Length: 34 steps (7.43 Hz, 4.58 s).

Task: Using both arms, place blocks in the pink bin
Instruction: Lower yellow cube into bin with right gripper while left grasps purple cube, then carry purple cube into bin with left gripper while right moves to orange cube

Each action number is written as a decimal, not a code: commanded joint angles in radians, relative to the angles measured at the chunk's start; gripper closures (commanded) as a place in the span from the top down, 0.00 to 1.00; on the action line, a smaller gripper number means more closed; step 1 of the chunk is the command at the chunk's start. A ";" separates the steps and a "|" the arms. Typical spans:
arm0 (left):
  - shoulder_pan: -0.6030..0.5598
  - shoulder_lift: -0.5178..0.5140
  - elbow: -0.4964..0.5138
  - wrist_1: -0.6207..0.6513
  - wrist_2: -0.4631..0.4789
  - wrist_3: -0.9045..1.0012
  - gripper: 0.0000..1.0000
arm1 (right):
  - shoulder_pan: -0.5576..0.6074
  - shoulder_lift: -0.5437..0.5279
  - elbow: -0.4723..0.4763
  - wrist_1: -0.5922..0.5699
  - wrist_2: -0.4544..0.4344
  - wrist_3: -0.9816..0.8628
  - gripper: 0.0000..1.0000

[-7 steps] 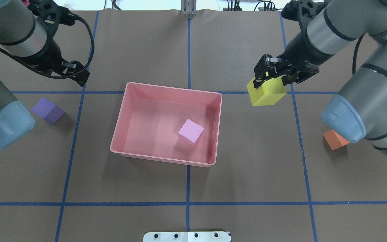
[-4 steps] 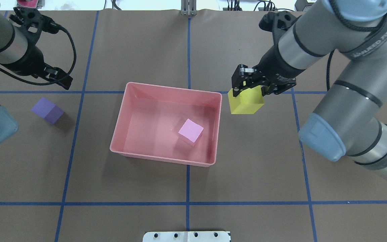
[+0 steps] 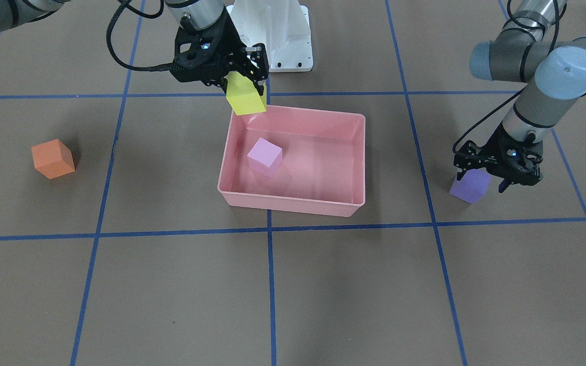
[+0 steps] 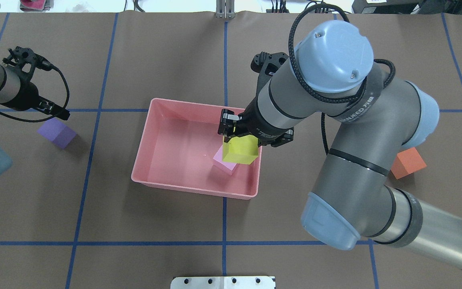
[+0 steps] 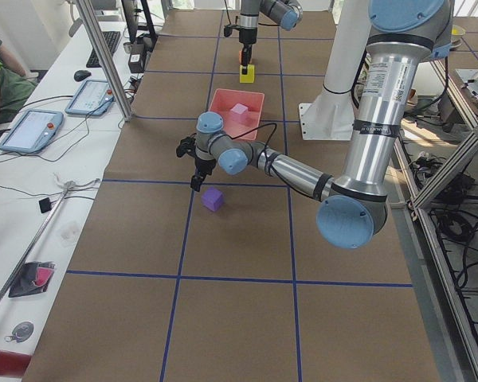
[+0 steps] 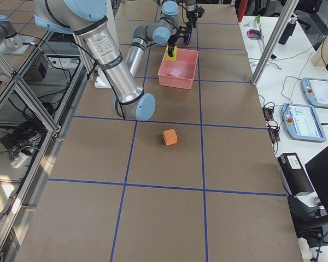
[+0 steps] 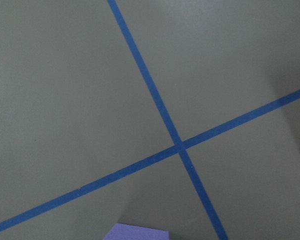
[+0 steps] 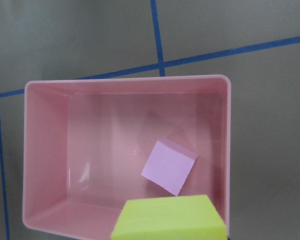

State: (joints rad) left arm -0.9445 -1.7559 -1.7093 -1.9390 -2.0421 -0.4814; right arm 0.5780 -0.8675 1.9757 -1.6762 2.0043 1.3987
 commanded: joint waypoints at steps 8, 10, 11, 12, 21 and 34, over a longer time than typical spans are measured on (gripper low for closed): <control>0.016 -0.002 0.042 -0.005 -0.001 -0.074 1.00 | -0.072 0.071 -0.138 0.001 -0.050 0.005 0.00; 0.026 -0.002 0.059 -0.017 -0.003 -0.111 1.00 | -0.072 0.113 -0.195 0.001 -0.050 0.005 0.00; 0.029 -0.002 0.069 -0.018 -0.003 -0.114 1.00 | -0.072 0.114 -0.198 0.001 -0.050 0.005 0.00; 0.036 -0.002 0.070 -0.018 -0.004 -0.120 1.00 | -0.072 0.116 -0.199 0.001 -0.050 0.005 0.00; 0.073 0.033 0.070 -0.020 -0.058 -0.143 0.96 | -0.073 0.188 -0.328 0.013 -0.048 -0.007 0.00; 0.091 -0.563 -0.296 0.924 -0.257 -0.421 0.00 | 0.037 -0.121 0.010 -0.099 -0.095 -0.283 1.00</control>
State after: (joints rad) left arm -0.9432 -2.2338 -2.0156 -1.0091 -2.3058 -0.7430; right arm 0.5674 -0.8613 1.8569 -1.7272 1.9019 1.2430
